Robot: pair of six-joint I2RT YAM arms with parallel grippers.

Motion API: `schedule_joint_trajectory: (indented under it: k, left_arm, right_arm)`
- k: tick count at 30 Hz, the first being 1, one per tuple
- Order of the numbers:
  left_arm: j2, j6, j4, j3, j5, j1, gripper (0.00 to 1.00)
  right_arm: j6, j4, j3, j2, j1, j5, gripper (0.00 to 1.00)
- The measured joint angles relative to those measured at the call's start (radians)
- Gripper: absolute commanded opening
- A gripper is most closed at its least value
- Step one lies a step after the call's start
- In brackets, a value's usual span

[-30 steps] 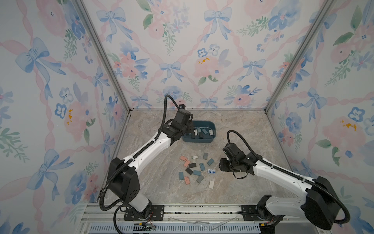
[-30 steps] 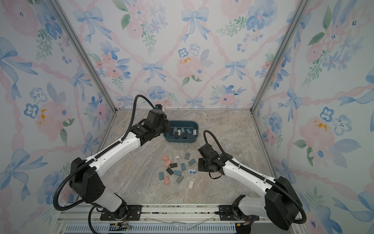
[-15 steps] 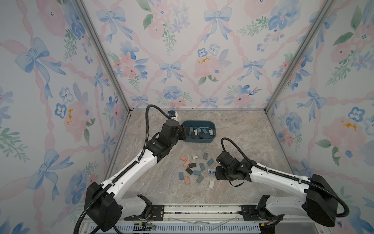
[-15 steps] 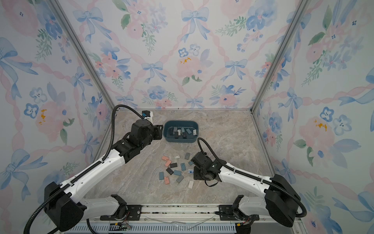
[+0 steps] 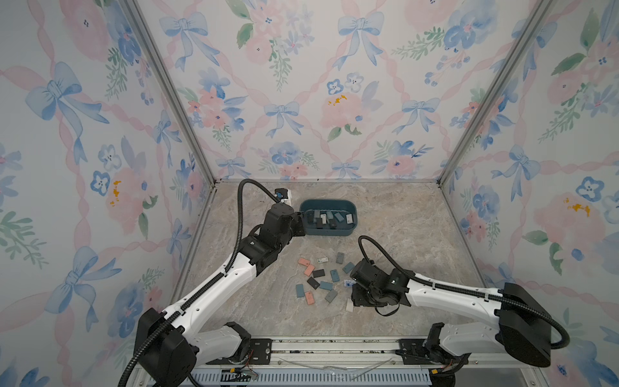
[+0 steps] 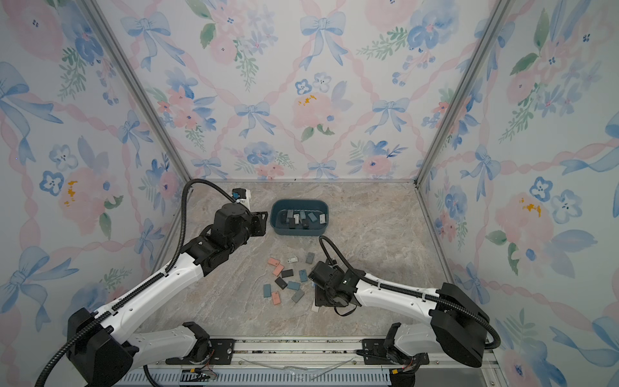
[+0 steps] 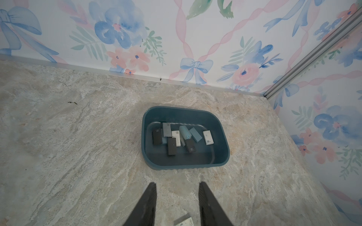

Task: Put the eraser in the storage box
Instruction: Pick up the eraser from the center of the board.

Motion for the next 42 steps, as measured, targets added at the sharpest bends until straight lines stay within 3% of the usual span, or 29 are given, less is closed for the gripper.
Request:
schedule_joint_trajectory:
  k: [23, 42]
  left_arm:
    - [-0.004, -0.007, 0.006, -0.022, 0.001, 0.0, 0.39]
    - [-0.003, -0.007, 0.006, -0.022, 0.001, 0.0, 0.39]
  right_arm:
    - [-0.013, -0.002, 0.076, 0.154, 0.05, -0.029, 0.63]
    - [-0.024, -0.009, 0.091, 0.206, 0.064, -0.06, 0.56]
